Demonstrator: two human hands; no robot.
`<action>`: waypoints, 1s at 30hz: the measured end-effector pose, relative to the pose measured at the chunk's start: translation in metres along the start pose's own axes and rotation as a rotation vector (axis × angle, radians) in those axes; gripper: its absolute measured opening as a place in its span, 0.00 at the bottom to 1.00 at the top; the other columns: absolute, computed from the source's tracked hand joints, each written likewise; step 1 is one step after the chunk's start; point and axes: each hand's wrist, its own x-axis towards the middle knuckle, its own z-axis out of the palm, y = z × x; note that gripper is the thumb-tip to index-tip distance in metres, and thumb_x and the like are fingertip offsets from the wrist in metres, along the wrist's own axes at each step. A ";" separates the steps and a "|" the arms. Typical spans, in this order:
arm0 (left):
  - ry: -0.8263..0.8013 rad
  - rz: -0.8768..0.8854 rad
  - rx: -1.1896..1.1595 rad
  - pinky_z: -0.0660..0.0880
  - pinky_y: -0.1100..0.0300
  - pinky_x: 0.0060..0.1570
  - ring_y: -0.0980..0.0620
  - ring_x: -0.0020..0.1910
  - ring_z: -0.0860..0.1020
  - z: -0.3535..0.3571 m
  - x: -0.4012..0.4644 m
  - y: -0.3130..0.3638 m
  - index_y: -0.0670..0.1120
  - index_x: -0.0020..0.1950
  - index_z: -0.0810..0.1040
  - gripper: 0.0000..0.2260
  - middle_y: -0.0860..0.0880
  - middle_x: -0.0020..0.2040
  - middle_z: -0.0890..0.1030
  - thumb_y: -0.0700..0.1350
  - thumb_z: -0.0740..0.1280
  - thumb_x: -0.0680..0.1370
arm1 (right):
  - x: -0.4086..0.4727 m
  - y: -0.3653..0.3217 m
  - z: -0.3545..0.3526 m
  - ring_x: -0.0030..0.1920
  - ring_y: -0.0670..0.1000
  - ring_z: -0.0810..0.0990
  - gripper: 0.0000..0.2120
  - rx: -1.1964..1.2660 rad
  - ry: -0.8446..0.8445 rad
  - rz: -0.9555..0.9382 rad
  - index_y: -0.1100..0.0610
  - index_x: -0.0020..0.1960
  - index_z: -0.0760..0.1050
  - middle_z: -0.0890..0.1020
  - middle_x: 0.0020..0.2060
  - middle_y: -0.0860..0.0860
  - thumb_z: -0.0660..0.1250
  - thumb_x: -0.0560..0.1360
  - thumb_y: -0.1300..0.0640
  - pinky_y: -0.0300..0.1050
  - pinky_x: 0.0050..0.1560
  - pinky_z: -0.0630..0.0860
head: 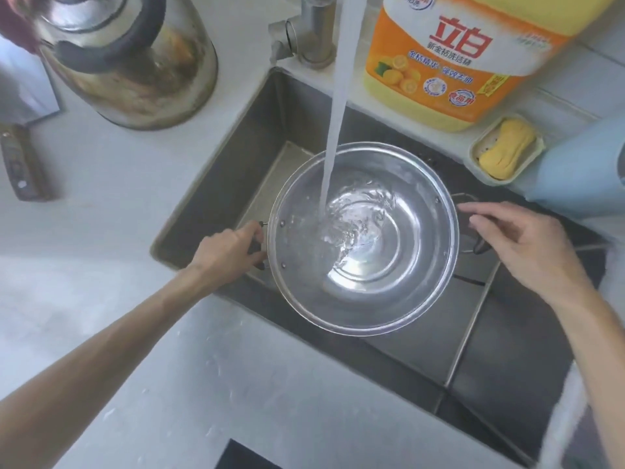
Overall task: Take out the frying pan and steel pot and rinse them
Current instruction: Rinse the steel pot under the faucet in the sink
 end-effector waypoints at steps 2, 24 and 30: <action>0.081 0.000 -0.068 0.68 0.56 0.42 0.47 0.45 0.80 -0.005 0.000 0.004 0.57 0.47 0.67 0.06 0.59 0.37 0.82 0.53 0.64 0.76 | -0.005 0.004 0.001 0.41 0.43 0.79 0.10 -0.038 0.080 -0.051 0.48 0.55 0.79 0.81 0.45 0.41 0.65 0.76 0.58 0.30 0.47 0.71; -0.057 0.001 -0.100 0.72 0.54 0.48 0.51 0.49 0.79 -0.037 -0.016 -0.024 0.65 0.55 0.75 0.09 0.57 0.41 0.80 0.55 0.62 0.76 | 0.001 0.030 0.026 0.44 0.47 0.79 0.10 0.046 -0.152 0.169 0.44 0.53 0.79 0.83 0.46 0.46 0.63 0.77 0.56 0.21 0.39 0.70; -0.036 -0.015 -0.150 0.67 0.56 0.44 0.51 0.45 0.77 -0.018 -0.007 -0.008 0.63 0.45 0.74 0.06 0.63 0.34 0.79 0.50 0.64 0.76 | 0.009 -0.006 -0.010 0.40 0.52 0.81 0.10 -0.112 0.031 -0.181 0.37 0.53 0.77 0.80 0.47 0.37 0.64 0.75 0.50 0.49 0.48 0.76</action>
